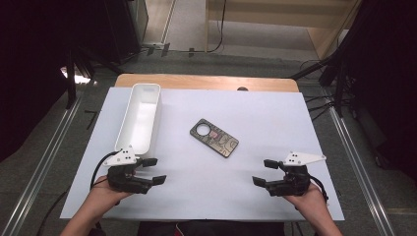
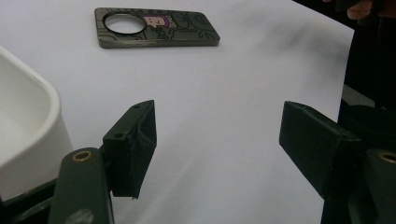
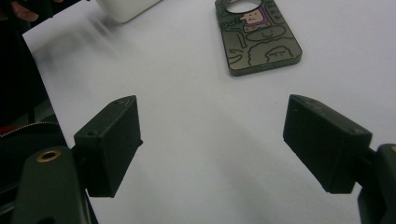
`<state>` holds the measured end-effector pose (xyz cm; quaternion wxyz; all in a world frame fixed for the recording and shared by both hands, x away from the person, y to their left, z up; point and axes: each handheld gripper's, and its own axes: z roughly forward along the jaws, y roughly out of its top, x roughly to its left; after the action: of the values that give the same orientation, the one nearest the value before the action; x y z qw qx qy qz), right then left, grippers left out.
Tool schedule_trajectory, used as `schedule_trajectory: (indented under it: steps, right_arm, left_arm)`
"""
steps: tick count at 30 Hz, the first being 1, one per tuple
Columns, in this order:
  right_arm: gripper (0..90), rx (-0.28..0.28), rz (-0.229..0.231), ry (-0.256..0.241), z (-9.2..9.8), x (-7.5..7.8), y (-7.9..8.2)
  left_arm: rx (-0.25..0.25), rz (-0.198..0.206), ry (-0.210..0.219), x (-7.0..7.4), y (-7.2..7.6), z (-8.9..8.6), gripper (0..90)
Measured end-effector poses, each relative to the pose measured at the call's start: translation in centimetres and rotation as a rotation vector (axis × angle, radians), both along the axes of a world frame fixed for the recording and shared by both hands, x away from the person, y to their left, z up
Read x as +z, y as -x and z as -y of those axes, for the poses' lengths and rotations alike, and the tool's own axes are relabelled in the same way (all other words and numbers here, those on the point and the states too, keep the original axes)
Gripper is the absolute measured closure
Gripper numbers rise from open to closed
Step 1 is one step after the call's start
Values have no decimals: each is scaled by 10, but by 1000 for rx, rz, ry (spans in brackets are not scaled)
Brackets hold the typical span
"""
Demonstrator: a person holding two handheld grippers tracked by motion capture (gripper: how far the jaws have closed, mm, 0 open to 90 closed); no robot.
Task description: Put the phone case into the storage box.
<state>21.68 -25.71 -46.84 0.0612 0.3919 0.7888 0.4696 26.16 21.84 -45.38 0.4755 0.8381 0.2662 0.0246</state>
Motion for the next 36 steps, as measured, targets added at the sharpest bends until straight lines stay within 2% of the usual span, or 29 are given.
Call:
schedule_trajectory:
  steps: [21, 23, 25, 29, 33, 36]
  right_arm:
    - [176, 7, -4, 0, -1, 0, 1]
    - [161, 10, -6, 3, -1, -1, 1]
    - [89, 18, -6, 2, -1, -1, 1]
    - [87, 29, -8, -48, 0, -1, 1]
    - [88, 11, 6, -24, 1, -1, 0]
    - [88, 0, -6, -28, 2, -1, 0]
  left_arm:
    - [-6, 1, 13, 2, 2, 0, 277]
    - [-4, 2, 13, 2, 2, 0, 277]
    - [2, -2, 13, 1, 1, 0, 277]
    - [4, -3, 1, 1, 1, 0, 277]
    - [5, -3, 4, 1, 0, -1, 277]
    - [6, -7, 9, 1, 0, -1, 277]
